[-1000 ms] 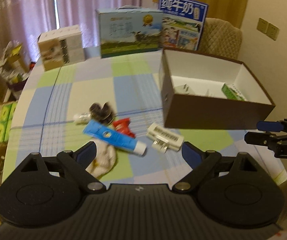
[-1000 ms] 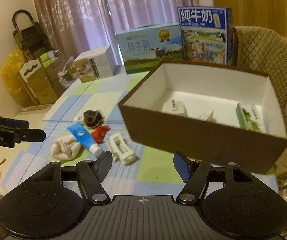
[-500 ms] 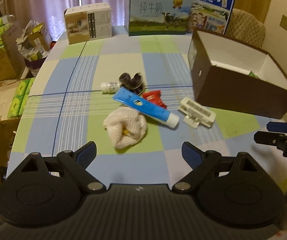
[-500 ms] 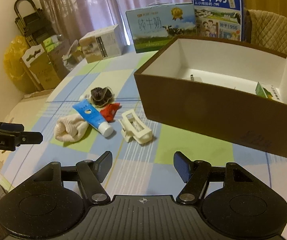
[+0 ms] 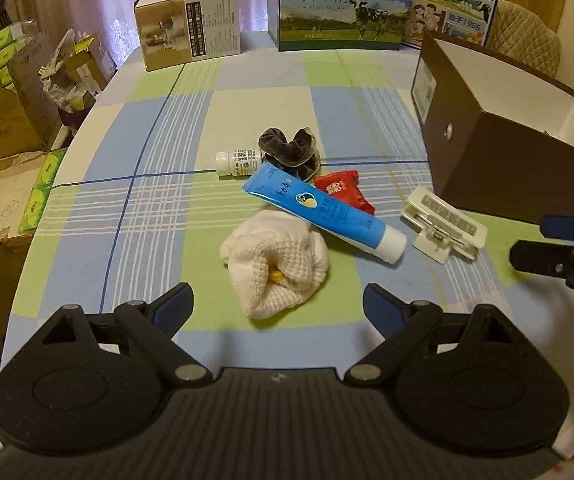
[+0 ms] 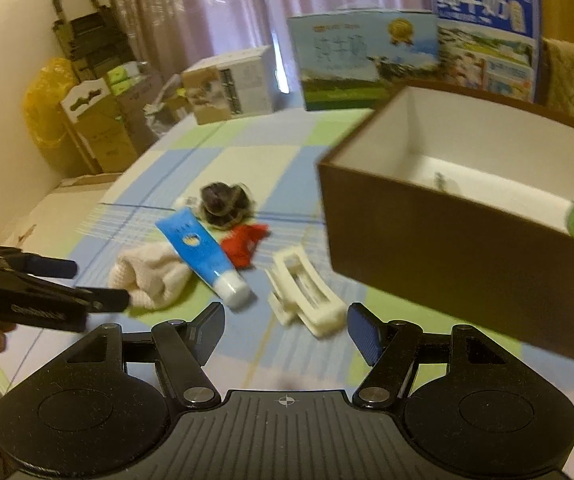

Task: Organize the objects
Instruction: 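Withdraw both tools from the box toward the table items, then grasp the white towel with the left tool while the right tool grasps the blue tube, then lift and carry the towel and blue tube over the brown box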

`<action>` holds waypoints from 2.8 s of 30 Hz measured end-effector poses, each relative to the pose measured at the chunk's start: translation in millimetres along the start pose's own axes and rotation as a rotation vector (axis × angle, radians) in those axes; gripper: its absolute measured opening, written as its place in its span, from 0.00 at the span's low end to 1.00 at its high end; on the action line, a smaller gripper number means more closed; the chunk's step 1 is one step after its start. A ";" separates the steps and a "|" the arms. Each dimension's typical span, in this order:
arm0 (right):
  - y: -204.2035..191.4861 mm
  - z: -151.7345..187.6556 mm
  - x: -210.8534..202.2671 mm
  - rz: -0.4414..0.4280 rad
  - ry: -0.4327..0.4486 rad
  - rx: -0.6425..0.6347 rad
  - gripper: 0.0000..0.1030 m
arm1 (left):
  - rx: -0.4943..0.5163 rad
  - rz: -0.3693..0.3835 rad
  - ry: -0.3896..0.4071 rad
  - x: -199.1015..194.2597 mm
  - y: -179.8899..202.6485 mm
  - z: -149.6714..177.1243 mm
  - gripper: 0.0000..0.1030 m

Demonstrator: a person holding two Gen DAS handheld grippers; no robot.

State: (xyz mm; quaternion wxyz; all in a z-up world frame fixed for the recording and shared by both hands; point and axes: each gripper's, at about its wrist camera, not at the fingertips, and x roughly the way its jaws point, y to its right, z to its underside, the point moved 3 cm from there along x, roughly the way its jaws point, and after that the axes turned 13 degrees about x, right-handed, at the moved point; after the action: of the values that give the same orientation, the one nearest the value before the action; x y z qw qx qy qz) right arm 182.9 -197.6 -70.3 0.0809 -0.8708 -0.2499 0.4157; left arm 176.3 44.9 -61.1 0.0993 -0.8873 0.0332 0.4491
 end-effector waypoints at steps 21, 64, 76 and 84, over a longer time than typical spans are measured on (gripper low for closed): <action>-39.9 -20.7 73.9 -0.101 -0.051 -0.144 0.63 | -0.048 0.016 -0.033 59.2 -9.5 -16.7 0.49; -73.4 48.0 99.9 -0.013 -0.207 -0.181 0.39 | -0.181 -0.002 -0.056 19.7 -61.5 37.3 0.42; -86.2 55.6 107.7 0.003 -0.155 -0.241 0.37 | -0.201 0.006 -0.052 26.2 -62.3 39.2 0.47; -72.9 59.5 86.1 -0.021 -0.188 -0.124 0.36 | -0.168 0.031 -0.043 18.1 -49.3 33.9 0.39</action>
State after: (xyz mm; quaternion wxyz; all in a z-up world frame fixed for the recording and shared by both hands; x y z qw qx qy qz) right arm 156.2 -95.5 -141.9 0.0075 -0.8286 -0.2905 0.4785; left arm 167.5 100.6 -88.0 0.0183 -0.8821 0.0070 0.4707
